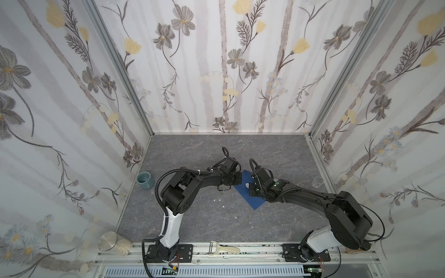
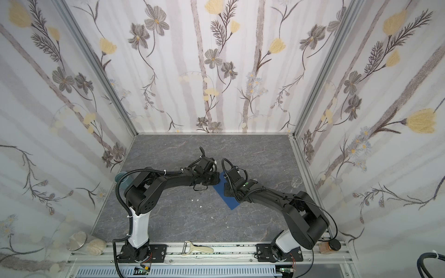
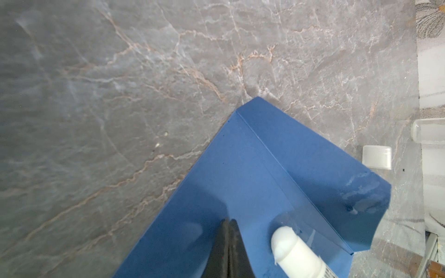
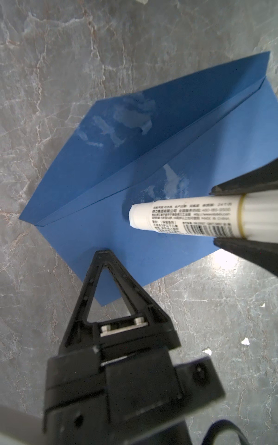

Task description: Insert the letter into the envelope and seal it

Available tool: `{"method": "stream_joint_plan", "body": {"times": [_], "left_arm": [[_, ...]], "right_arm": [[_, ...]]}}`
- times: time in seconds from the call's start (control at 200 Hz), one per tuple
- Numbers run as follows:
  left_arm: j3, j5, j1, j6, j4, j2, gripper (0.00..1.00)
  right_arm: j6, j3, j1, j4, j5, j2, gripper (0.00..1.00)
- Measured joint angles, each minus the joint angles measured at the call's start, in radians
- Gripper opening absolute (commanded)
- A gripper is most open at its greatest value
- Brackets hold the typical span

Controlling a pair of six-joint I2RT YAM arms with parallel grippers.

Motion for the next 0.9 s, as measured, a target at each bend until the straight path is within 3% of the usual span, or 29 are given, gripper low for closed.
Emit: {"method": "stream_joint_plan", "body": {"times": [0.5, 0.899], "left_arm": [[-0.042, 0.004, -0.001, 0.0, 0.037, -0.02, 0.0], [-0.046, -0.001, -0.009, -0.002, 0.04, -0.021, 0.0]], "right_arm": [[0.019, -0.022, 0.018, -0.145, 0.026, -0.175, 0.0], [0.063, -0.066, 0.045, -0.113, 0.01, -0.123, 0.0]]}}
